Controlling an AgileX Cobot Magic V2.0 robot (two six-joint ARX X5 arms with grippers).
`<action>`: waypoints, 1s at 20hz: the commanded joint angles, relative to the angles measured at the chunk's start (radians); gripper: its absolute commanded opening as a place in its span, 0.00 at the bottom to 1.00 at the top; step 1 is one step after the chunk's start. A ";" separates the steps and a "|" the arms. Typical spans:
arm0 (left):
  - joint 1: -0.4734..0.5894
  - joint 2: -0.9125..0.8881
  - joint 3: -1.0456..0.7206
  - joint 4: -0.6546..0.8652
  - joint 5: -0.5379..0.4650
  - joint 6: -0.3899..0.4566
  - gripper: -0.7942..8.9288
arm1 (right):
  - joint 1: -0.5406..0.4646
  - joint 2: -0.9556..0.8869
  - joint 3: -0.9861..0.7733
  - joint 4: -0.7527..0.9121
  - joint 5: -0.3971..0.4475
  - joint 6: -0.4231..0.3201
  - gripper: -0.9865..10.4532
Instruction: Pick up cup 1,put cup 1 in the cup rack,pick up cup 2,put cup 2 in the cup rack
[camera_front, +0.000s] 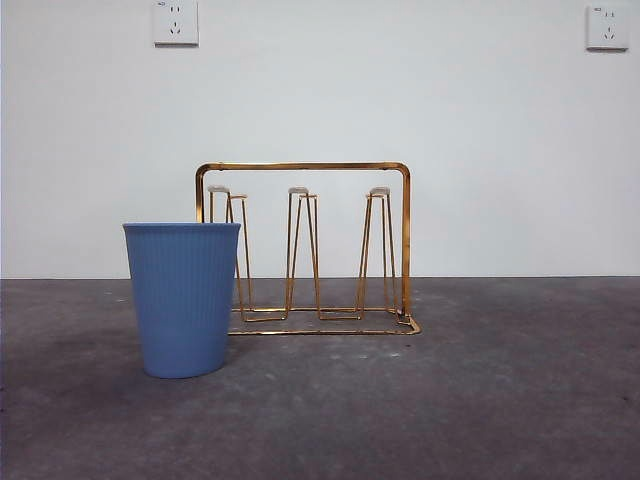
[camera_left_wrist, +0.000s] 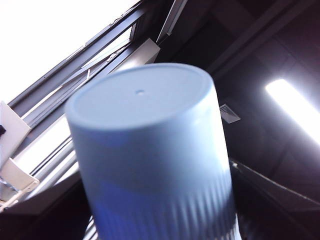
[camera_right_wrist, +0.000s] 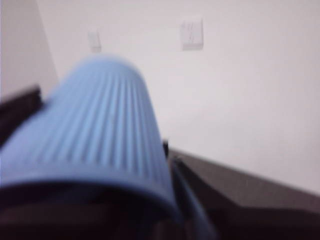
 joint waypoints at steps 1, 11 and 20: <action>0.015 -0.003 0.000 0.029 0.010 0.033 0.07 | 0.001 0.007 0.001 -0.046 0.007 -0.008 0.28; 0.106 -0.006 0.000 -0.024 0.126 0.037 0.08 | 0.001 -0.070 0.008 -0.294 0.085 -0.069 0.28; 0.152 -0.053 0.000 -0.541 0.055 0.518 0.08 | 0.001 -0.158 0.008 -0.615 0.221 -0.140 0.28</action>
